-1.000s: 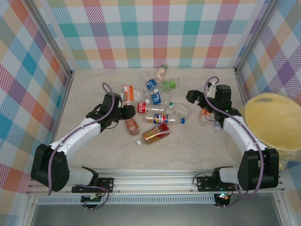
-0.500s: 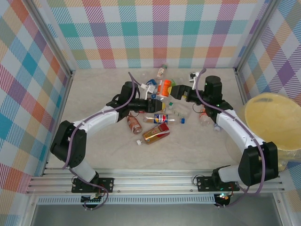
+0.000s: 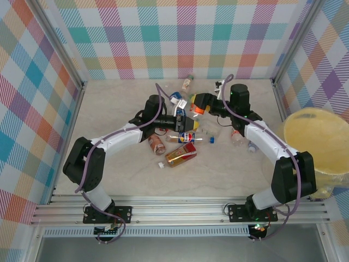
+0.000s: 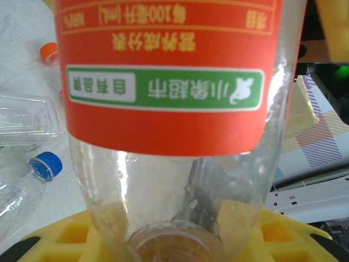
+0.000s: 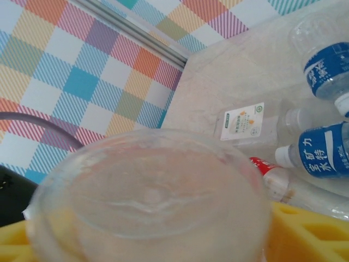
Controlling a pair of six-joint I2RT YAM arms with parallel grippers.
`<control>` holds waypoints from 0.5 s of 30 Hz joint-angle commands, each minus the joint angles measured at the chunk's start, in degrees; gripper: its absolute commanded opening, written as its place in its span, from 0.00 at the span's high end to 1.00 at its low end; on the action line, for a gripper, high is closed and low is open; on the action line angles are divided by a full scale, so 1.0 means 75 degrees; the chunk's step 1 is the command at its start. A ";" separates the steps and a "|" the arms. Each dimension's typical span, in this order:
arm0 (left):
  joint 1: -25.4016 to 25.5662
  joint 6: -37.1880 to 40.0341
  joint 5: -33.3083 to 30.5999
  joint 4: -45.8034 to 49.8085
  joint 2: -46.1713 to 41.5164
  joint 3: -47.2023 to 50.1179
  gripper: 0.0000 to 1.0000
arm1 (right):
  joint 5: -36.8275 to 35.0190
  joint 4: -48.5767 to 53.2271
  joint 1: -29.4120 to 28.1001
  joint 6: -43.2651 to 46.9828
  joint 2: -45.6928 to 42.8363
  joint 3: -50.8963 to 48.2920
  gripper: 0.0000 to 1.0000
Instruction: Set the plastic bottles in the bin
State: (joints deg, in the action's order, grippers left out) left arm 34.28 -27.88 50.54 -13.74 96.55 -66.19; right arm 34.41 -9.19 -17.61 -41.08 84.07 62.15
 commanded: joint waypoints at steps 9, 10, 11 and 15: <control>0.0099 0.0183 -0.0044 0.0147 0.0062 -0.0345 0.21 | -0.0481 0.0197 -0.0002 0.0743 -0.0708 0.0054 0.44; 0.0100 0.0213 -0.0100 0.0155 0.0007 -0.0306 0.17 | -0.0709 0.0365 -0.0008 0.0873 -0.0783 0.0085 0.45; 0.0100 0.0255 -0.0184 0.0167 -0.0043 -0.0266 0.15 | -0.0909 0.0573 0.0003 0.0982 -0.0853 0.0146 0.46; 0.0099 0.0348 -0.0527 0.0096 -0.0334 0.0013 0.00 | -0.2300 0.2042 0.0028 0.1707 -0.1143 0.0641 0.51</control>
State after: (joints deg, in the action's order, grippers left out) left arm 34.54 -26.59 48.34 -12.71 96.84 -67.11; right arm 25.41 -1.32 -17.61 -33.78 77.89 63.46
